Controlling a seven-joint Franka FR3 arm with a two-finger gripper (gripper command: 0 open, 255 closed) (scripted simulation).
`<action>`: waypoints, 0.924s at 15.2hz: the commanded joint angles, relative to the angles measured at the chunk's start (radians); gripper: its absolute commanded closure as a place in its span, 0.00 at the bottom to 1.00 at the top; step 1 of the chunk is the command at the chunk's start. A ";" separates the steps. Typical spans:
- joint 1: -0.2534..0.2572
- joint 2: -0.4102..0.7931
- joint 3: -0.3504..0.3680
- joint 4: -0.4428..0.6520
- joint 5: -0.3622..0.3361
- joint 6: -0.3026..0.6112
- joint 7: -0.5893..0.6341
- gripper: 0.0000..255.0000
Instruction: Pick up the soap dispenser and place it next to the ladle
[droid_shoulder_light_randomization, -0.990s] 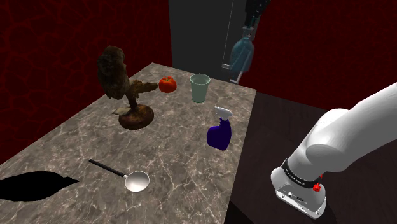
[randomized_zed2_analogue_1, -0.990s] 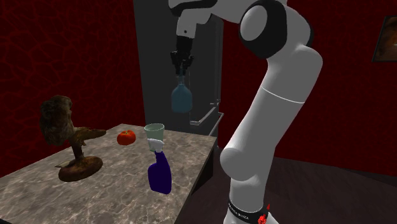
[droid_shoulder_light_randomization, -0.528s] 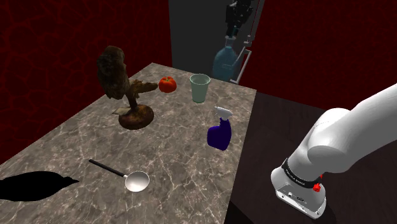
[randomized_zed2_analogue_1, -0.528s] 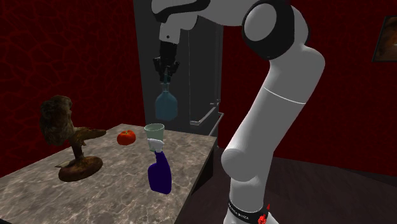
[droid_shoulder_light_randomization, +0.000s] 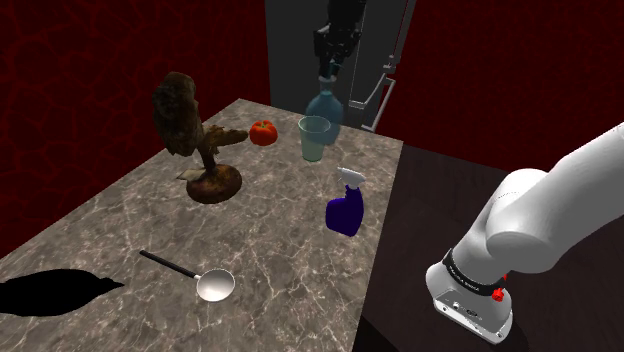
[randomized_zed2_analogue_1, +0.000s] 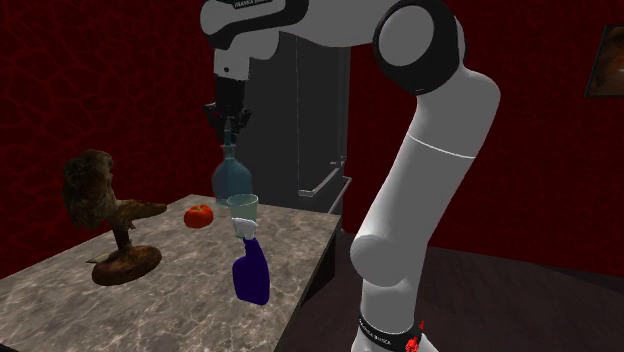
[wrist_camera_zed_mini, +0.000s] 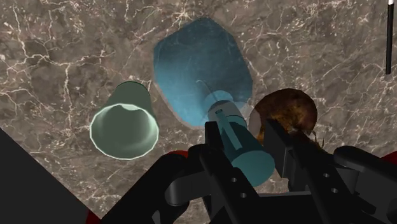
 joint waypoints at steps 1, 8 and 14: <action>0.016 0.023 0.029 -0.004 0.003 0.031 0.043 1.00; 0.070 0.134 0.123 0.031 -0.002 0.118 0.185 1.00; 0.120 0.265 0.193 0.111 -0.030 0.175 0.308 1.00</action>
